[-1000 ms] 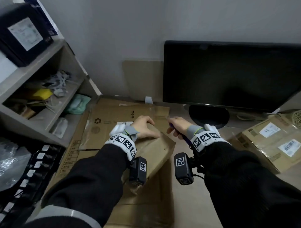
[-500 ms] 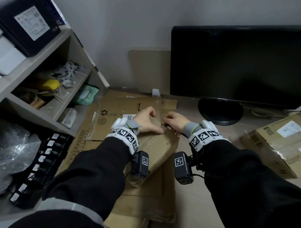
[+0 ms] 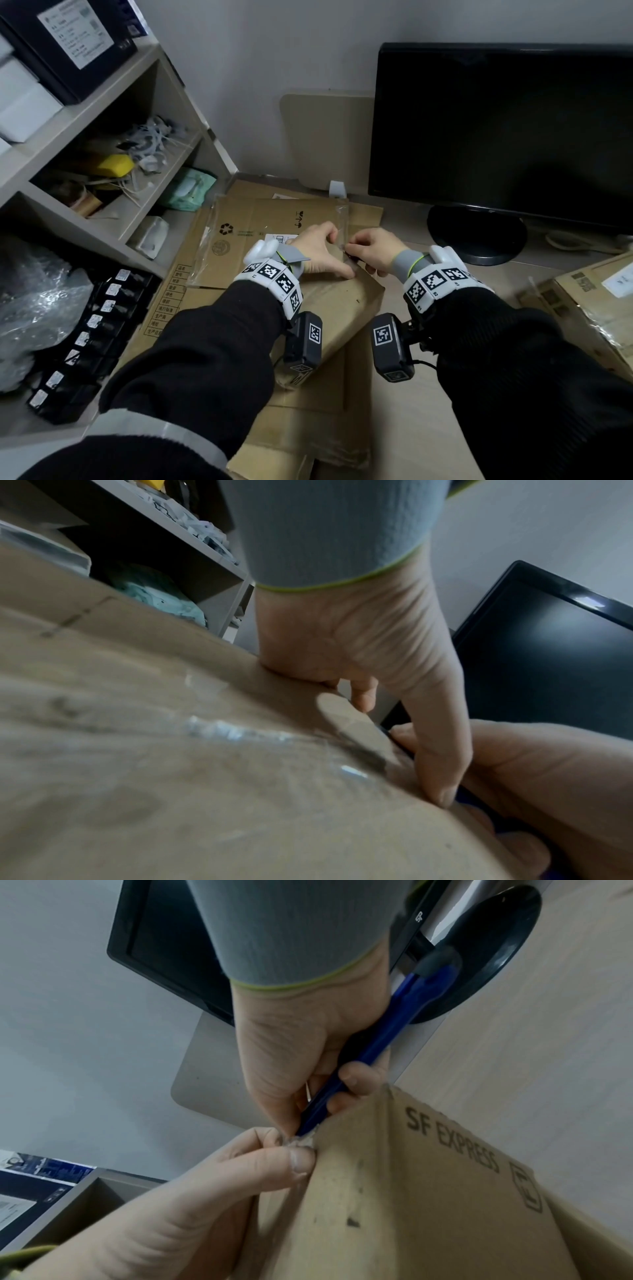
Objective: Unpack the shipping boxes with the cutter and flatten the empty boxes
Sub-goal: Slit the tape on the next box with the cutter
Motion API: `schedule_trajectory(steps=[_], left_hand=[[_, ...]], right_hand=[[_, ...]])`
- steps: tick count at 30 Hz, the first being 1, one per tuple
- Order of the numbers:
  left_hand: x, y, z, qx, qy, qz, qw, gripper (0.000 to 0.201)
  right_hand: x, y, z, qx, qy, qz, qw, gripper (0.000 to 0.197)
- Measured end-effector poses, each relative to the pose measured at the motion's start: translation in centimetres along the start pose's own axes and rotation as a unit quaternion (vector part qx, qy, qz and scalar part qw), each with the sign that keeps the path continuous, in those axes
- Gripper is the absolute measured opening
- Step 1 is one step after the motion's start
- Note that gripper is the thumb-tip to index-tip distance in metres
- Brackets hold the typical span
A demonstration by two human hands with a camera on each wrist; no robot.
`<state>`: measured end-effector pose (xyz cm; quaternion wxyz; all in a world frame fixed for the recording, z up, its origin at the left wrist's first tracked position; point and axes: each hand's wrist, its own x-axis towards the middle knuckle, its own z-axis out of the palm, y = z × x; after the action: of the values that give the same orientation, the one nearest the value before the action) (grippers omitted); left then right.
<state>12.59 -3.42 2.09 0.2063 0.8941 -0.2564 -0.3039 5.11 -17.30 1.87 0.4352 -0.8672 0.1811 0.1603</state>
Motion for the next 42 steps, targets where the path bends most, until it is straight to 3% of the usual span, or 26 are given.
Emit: schedule_trajectory(steps=[13, 30, 42], left_hand=[[-0.5, 0.6, -0.1, -0.018, -0.005, -0.017, 1.0, 0.073], [-0.5, 0.8, 0.0, -0.017, -0.004, -0.036, 0.999, 0.073], [-0.6, 1.2, -0.1, -0.016, -0.012, -0.023, 1.0, 0.072]], right_hand=[[-0.7, 0.5, -1.3, -0.048, -0.024, -0.027, 0.998, 0.034], [-2.1, 2.5, -1.4, 0.025, -0.042, -0.025, 0.998, 0.017], [-2.8, 3.3, -1.4, 0.041, -0.049, -0.021, 0.998, 0.021]])
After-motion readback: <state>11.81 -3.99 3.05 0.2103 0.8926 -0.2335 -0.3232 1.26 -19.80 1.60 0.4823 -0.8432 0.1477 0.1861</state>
